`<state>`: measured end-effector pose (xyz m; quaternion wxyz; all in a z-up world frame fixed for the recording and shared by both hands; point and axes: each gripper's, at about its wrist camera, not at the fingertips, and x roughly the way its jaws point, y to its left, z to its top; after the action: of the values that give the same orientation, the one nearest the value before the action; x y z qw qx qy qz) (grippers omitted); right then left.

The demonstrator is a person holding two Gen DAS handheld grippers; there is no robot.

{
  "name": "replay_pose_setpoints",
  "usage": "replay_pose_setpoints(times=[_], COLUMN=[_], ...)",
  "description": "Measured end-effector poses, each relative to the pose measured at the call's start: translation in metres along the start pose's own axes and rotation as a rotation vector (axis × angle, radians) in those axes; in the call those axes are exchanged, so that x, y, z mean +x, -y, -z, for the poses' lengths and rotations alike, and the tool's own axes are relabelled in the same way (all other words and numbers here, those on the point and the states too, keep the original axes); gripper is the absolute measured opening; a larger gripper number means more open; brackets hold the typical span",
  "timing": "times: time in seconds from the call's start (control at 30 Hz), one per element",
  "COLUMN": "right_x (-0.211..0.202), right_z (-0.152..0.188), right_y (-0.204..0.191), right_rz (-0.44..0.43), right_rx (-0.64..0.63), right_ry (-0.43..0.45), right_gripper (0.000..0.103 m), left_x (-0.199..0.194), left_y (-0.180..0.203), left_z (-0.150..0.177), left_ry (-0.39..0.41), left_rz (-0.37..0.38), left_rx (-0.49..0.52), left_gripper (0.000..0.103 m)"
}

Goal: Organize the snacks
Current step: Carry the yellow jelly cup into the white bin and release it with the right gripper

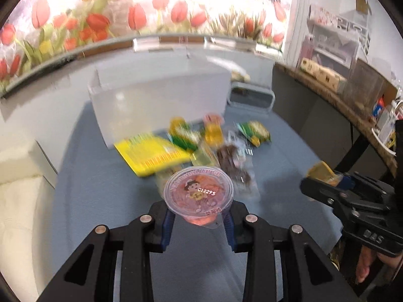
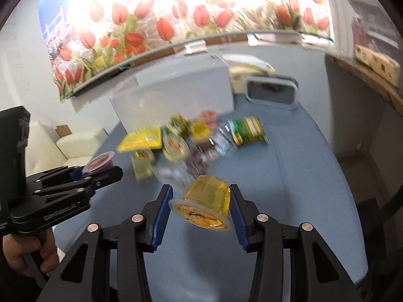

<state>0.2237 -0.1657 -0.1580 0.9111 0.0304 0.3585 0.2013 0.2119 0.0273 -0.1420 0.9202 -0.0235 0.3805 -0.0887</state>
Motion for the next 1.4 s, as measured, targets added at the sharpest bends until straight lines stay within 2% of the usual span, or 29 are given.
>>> replay_pose_setpoints(times=[0.2,0.27,0.33,0.47,0.6,0.73,0.8,0.83,0.87,0.9,0.97,1.07,1.23,1.33,1.4], right_x=[0.029,0.050,0.070,0.121,0.163,0.189,0.197,0.200,0.200,0.197,0.186,0.161,0.122,0.108,0.102], right_z=[-0.077,-0.112,-0.138,-0.189,-0.215,-0.225,-0.227,-0.229,-0.230,-0.232,-0.235,-0.231,-0.196,-0.167,-0.146], right_y=[-0.019,-0.022,-0.023,-0.025,-0.015,-0.008,-0.003,0.000,0.003,0.005,0.012,0.022,0.038,0.048,0.054], right_rz=[-0.046,-0.059,-0.059,-0.049,-0.022,0.007,0.018,0.019,0.028,0.032,0.026,0.002,0.007,-0.025,-0.026], right_rx=[-0.043,-0.043,-0.045,-0.076,-0.049,-0.063,-0.051,-0.042,-0.032,-0.022,-0.001,0.059,0.083,0.114,0.134], right_ry=[0.083,0.090,0.085,0.047,-0.012,-0.056,-0.088,-0.100,-0.104,-0.086,-0.050,-0.006,0.064,0.055,0.009], right_gripper=[0.049,0.049,0.049,0.049,0.049,0.049,0.051,0.067,0.095,0.102,0.103,0.103,0.103,0.103,0.103], left_x=[0.001,0.007,0.018,0.044,0.083,0.115,0.128,0.136,0.141,0.145,0.141,0.129,0.095,0.076,0.060], left_y=[-0.041,-0.054,-0.064,-0.080,-0.100,-0.119,-0.120,-0.120,-0.120,-0.121,-0.122,-0.122,-0.114,-0.106,-0.099], left_z=[-0.071,-0.102,-0.127,-0.169,-0.191,-0.194,-0.190,-0.188,-0.187,-0.186,-0.184,-0.180,-0.171,-0.156,-0.139], left_ry=[0.077,0.110,0.117,0.128,0.075,0.032,0.012,-0.009,-0.026,-0.037,0.007,0.023,0.090,0.109,0.129], left_rz=[-0.053,-0.101,-0.097,-0.152,-0.146,-0.145,-0.148,-0.146,-0.142,-0.136,-0.125,-0.105,-0.119,-0.111,-0.065], left_rx=[-0.006,-0.006,-0.007,0.007,-0.007,-0.060,-0.055,-0.044,-0.043,-0.048,-0.069,-0.079,-0.058,-0.047,-0.050], left_gripper=[0.038,0.038,0.038,0.038,0.038,0.038,0.041,0.056,0.090,0.103,0.103,0.103,0.103,0.103,0.103])
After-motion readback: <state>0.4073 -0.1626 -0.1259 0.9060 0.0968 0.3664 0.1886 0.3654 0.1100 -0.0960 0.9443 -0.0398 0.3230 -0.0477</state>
